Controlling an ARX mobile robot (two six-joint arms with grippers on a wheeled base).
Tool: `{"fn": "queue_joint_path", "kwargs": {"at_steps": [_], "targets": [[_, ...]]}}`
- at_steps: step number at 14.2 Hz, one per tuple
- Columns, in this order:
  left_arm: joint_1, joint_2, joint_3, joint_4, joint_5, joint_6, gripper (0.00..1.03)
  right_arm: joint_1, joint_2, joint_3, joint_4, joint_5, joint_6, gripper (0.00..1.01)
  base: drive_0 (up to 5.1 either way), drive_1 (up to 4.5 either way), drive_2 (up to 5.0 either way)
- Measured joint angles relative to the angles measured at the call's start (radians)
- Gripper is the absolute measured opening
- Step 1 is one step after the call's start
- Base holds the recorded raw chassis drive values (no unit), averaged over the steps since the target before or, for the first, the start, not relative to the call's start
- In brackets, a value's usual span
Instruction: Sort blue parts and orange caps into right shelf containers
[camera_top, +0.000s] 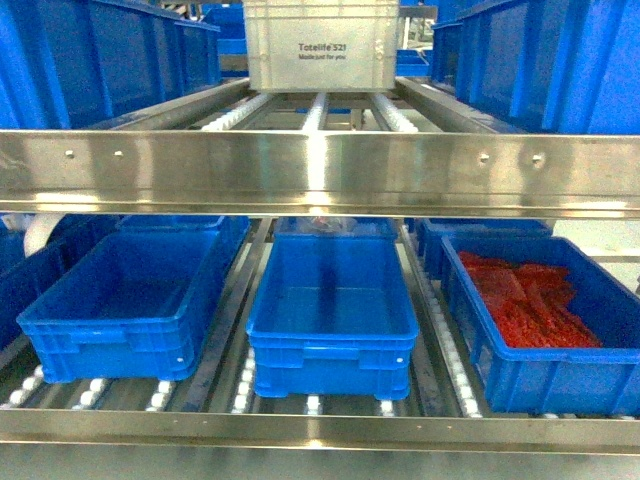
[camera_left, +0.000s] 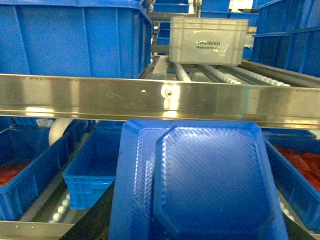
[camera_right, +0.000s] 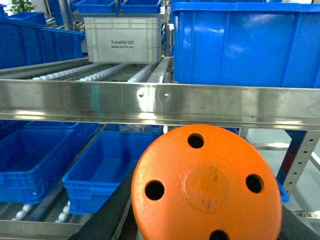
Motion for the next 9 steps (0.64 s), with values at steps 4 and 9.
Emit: {"fn": "queue_joint_path", "kwargs": {"at_steps": [4, 9], "targets": [[0.000, 0.000, 0.000, 0.000, 0.000, 0.000, 0.41, 0.000, 0.000, 0.000, -0.001, 0.000, 0.000, 0.45, -4.9, 2.55, 2.5], [0.000, 0.000, 0.000, 0.000, 0.000, 0.000, 0.41, 0.000, 0.000, 0.000, 0.001, 0.000, 0.000, 0.45, -4.9, 2.55, 2.5]]}}
